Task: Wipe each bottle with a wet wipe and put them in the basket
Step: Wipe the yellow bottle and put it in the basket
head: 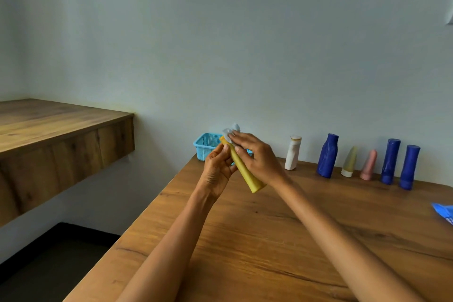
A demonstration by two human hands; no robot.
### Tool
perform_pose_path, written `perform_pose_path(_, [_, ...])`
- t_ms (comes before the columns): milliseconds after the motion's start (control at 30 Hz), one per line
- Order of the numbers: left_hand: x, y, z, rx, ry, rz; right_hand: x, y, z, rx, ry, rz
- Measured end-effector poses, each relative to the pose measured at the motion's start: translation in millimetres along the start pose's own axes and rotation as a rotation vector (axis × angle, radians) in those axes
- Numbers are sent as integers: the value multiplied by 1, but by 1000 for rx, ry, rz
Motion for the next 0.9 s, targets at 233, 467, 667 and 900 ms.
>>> perform_pose_path(233, [3, 3, -2, 6, 69, 32, -45, 16, -18, -63, -18, -69])
perform_pose_path(467, [2, 1, -8, 37, 49, -7, -46, 37, -28, 37, 101, 153])
perform_pose_path(667, [0, -5, -3, 68, 12, -31, -8, 22, -8, 36, 10, 94])
perform_pose_path(900, [0, 13, -6, -16, 72, 54, -25, 28, -2, 91, -18, 238])
Point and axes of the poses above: each hand's wrist, its own x-axis towards the middle knuckle, its own z-axis out of the palm, y = z × x, the point moved 2 cm from there along x, towards the middle knuckle, and after that the axes turned 11 degrees about -x, right-handed, at the moved point
